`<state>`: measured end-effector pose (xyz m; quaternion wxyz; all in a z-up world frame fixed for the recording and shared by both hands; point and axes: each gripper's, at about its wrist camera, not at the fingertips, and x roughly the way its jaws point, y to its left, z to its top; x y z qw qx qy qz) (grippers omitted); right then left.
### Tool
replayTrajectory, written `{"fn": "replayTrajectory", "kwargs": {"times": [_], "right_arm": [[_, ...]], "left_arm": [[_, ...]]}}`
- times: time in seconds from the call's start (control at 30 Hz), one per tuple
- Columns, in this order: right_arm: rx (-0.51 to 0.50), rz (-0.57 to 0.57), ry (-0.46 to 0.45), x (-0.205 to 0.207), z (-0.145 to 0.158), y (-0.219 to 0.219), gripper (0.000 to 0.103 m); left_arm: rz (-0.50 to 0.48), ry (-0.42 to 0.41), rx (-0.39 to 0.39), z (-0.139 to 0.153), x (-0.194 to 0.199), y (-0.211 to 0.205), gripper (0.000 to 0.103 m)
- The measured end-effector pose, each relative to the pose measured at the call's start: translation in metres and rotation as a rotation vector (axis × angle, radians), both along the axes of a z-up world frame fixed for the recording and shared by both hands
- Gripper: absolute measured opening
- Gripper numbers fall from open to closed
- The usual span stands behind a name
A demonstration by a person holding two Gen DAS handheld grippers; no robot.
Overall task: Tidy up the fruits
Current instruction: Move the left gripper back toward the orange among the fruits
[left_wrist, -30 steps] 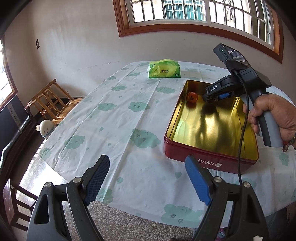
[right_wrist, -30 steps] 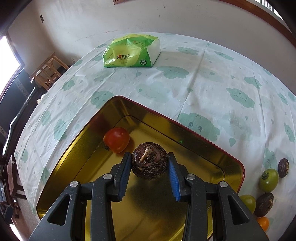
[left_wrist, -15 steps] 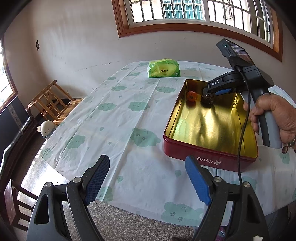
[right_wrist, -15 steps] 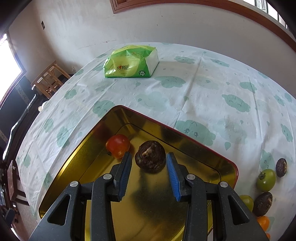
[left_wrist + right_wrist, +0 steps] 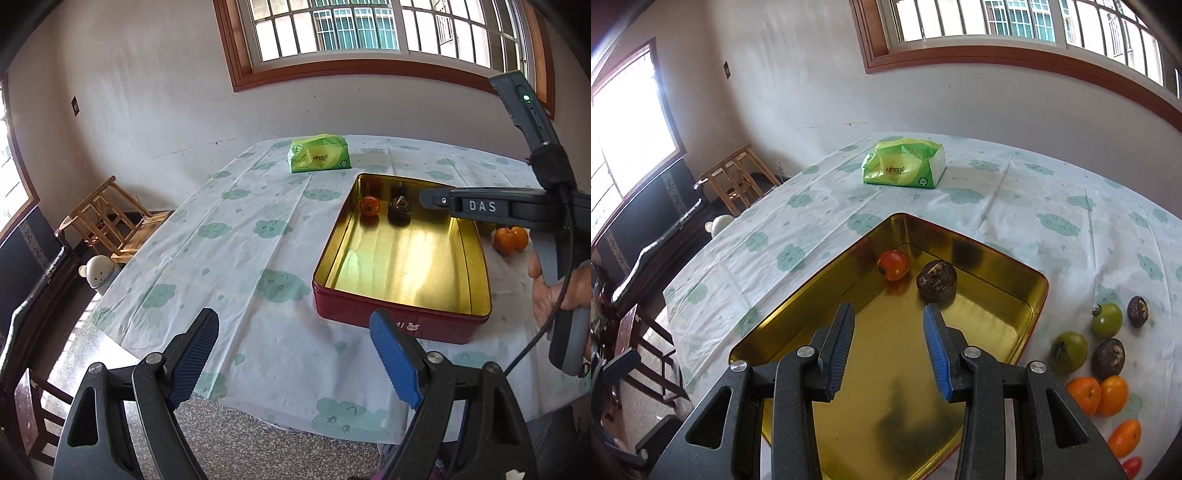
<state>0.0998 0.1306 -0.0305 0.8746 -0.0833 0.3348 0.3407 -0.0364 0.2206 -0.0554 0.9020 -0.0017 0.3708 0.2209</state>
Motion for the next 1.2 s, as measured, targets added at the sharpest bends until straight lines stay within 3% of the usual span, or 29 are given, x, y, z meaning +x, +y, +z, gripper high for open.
{"fn": "replayTrajectory", "kwargs": {"times": [0.23,0.47,0.63,0.8,1.1,1.2], "right_arm": [[0.034,-0.058,-0.073,-0.056,0.007,-0.08,0.04],[-0.015,-0.257,-0.064,-0.077,-0.011,-0.185,0.04],[-0.087,-0.47,-0.046,-0.067,-0.032,-0.275,0.04],[-0.074,-0.629,-0.019,-0.054,-0.041,-0.352,0.04],[-0.028,-0.708,0.028,-0.029,-0.049,-0.404,0.04],[-0.021,-0.693,0.034,-0.024,-0.053,-0.403,0.04]], "left_arm": [[-0.059,-0.016,0.04,0.013,0.001,-0.031,0.083],[-0.182,-0.023,0.078,0.024,0.006,-0.077,0.086],[-0.324,0.006,0.017,0.023,0.019,-0.114,0.087],[-0.454,0.057,-0.072,0.018,0.045,-0.149,0.087],[-0.562,0.105,-0.171,0.007,0.122,-0.19,0.085],[-0.585,0.152,-0.171,-0.005,0.157,-0.196,0.07]]}}
